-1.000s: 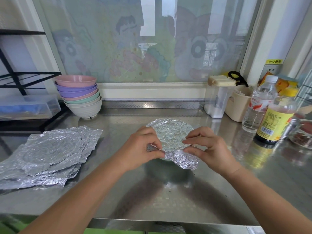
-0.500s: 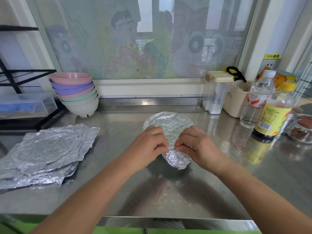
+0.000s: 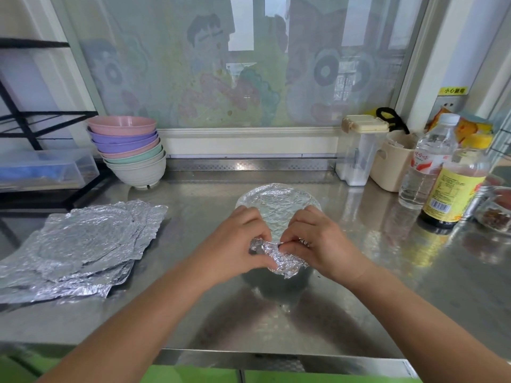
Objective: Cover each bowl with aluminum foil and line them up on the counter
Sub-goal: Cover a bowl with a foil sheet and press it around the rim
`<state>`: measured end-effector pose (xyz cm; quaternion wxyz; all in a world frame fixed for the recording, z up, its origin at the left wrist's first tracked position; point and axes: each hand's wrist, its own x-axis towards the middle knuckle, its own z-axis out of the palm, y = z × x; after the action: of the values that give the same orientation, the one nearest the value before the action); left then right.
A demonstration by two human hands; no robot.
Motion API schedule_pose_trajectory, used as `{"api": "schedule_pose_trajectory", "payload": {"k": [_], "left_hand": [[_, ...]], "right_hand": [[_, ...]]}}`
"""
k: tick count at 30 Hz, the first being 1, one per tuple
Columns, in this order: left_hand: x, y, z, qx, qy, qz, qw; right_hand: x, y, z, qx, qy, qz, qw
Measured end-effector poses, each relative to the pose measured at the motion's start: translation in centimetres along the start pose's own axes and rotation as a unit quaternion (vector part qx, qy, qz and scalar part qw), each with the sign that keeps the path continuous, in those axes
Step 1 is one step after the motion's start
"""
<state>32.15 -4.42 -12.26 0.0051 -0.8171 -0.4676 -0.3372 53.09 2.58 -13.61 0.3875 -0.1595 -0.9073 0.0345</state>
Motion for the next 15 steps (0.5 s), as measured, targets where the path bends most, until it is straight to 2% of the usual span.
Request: {"api": "schedule_pose_trajectory", "payload": {"k": [4,7,12,15], "left_hand": [[-0.7,1.2,2.4,0.136,0.077,0.006,0.988],[-0.4,1.3,3.6,0.188,0.122,-0.016,0.974],[-0.4,1.4,4.0,0.176,0.126,-0.025,0.976],[-0.6,1.1,3.2,0.139,0.104,0.001,0.985]], "right_hand": [[-0.1,-0.1,0.2,0.011,0.009,0.026,1.0],[0.0,-0.1,0.3,0.033,0.007,0.046,0.998],[0.0,-0.1,0.2,0.044,0.014,0.057,0.997],[-0.1,0.2,-0.1,0.043,0.011,0.046,0.998]]}}
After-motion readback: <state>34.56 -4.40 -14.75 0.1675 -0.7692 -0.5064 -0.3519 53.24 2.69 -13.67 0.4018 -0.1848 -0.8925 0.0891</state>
